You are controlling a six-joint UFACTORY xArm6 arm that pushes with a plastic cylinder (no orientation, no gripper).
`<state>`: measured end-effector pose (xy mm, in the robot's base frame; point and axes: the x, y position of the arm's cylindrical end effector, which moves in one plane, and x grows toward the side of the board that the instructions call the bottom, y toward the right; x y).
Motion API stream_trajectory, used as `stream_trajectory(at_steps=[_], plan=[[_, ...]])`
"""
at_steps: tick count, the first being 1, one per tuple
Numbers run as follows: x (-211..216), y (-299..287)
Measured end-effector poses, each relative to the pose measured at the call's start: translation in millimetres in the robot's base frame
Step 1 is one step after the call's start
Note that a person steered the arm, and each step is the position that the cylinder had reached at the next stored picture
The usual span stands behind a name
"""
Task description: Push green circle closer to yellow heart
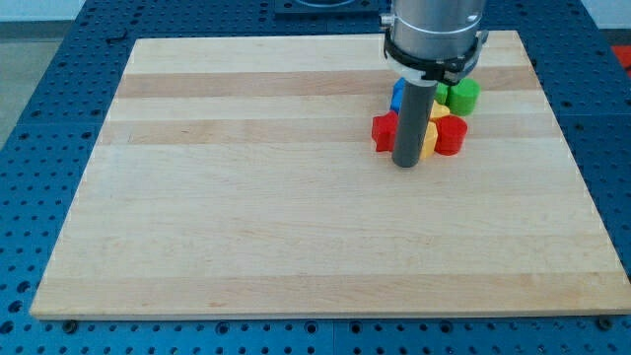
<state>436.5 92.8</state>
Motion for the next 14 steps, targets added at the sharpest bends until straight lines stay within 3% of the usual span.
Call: stream_trajectory(at_steps=[3, 4, 6, 9, 12, 14], plan=[[-6.6, 0.0], [11.0, 9.7], [13.0, 82.6], [-71.3, 163.3], [-114.5, 149.6], [-117.5, 134.2]])
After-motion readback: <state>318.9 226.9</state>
